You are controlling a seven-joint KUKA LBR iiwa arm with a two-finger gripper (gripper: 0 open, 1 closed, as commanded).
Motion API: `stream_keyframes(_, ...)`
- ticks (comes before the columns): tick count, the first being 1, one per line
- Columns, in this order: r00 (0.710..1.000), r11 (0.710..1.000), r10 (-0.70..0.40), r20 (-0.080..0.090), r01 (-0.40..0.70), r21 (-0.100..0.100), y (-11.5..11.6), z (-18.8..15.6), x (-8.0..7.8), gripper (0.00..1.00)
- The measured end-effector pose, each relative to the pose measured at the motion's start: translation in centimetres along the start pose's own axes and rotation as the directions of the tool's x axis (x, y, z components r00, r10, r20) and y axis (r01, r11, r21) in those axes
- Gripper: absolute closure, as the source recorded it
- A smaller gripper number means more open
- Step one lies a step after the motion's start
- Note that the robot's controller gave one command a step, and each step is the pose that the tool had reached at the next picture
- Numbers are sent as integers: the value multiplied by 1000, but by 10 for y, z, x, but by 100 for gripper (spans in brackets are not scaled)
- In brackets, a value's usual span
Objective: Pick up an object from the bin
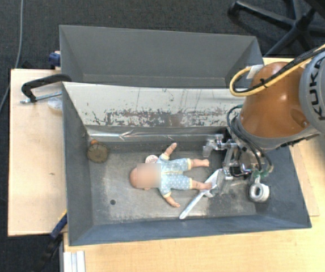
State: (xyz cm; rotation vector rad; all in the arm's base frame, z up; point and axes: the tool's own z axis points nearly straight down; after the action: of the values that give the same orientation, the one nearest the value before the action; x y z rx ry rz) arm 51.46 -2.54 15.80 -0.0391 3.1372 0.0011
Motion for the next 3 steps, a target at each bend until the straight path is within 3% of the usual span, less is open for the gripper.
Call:
stream_keyframes(1, 995, 995, -104, 0, 104, 0, 40, 0, -5, 0)
stream_keyframes(2, 990, 990, 139, 6, -139, -2, 34, 12, -39, 0)
stream_keyframes(3, 997, 997, -83, 4, 83, -1, 53, 71, -34, 0)
